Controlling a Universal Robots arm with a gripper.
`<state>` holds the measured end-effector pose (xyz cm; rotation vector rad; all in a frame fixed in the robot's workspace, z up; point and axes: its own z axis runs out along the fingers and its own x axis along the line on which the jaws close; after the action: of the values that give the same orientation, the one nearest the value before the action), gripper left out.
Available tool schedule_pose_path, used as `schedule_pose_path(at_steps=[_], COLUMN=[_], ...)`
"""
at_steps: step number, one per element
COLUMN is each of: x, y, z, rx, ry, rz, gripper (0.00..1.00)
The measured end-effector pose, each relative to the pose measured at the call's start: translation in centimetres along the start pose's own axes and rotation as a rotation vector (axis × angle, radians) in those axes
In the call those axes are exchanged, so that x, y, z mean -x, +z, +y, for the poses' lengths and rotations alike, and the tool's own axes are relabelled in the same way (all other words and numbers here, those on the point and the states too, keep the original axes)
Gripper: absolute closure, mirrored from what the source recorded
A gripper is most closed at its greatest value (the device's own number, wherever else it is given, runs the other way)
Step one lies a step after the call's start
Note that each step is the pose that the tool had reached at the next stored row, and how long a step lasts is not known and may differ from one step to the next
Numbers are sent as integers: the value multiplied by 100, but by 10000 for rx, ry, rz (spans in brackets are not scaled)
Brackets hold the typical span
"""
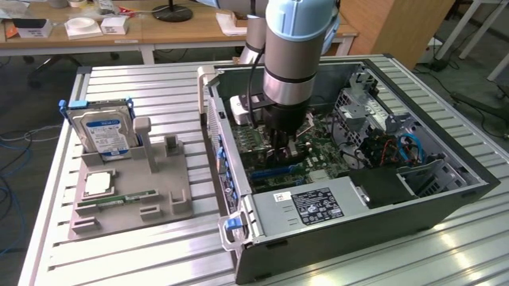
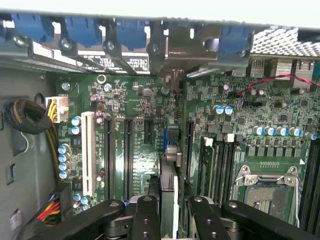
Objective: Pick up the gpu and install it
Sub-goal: 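Insert the gpu into the slot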
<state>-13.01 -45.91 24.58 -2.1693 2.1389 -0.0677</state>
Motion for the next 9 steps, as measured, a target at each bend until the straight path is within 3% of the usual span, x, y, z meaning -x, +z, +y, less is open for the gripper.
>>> schedule_pose_path(at_steps=[9], x=[-2], y=[6], z=[-17], rx=[0], ry=[-41], rz=[-6], gripper=[73])
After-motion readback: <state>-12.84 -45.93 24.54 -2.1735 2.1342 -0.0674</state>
